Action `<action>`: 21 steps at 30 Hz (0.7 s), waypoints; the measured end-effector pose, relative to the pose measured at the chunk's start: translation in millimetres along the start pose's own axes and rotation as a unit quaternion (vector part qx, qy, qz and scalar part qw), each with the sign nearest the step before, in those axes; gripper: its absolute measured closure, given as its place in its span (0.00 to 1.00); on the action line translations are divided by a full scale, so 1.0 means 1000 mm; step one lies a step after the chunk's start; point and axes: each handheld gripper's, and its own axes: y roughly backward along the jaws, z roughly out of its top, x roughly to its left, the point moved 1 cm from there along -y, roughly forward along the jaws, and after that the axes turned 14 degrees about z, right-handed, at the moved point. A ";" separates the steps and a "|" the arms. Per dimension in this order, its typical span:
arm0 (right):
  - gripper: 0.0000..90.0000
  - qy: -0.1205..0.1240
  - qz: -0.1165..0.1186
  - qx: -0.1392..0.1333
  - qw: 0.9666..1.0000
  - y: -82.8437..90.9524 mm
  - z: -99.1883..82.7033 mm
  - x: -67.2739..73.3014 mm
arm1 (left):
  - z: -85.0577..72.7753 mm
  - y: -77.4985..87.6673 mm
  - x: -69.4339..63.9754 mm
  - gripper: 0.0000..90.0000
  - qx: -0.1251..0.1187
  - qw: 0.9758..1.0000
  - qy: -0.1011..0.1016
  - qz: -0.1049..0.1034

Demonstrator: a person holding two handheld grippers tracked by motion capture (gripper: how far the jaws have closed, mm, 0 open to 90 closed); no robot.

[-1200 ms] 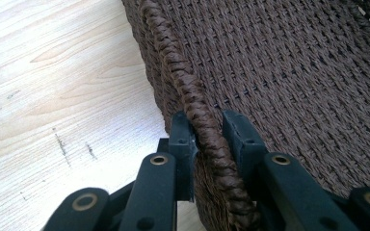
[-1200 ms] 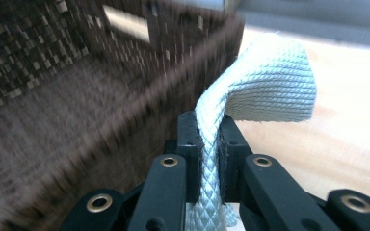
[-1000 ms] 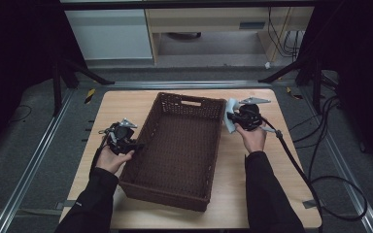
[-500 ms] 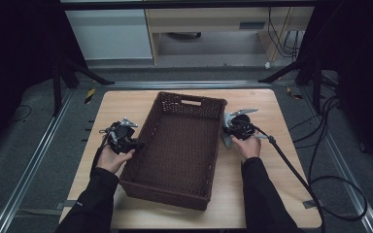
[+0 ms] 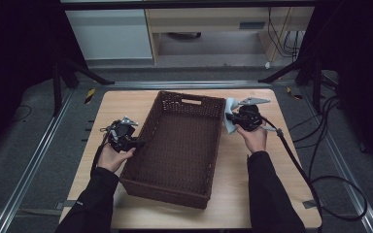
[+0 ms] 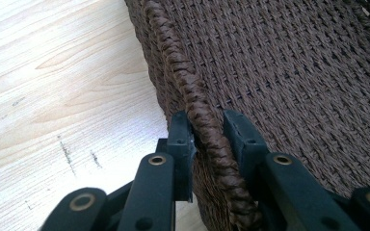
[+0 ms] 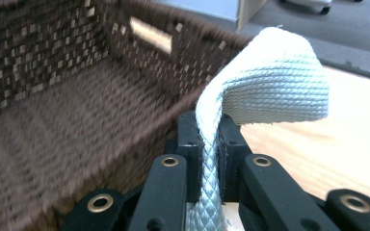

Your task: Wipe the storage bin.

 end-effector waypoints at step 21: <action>0.93 -0.013 0.033 0.017 0.999 -0.004 -0.030 0.019 | -0.008 0.018 -0.004 0.67 0.001 1.000 0.004 0.011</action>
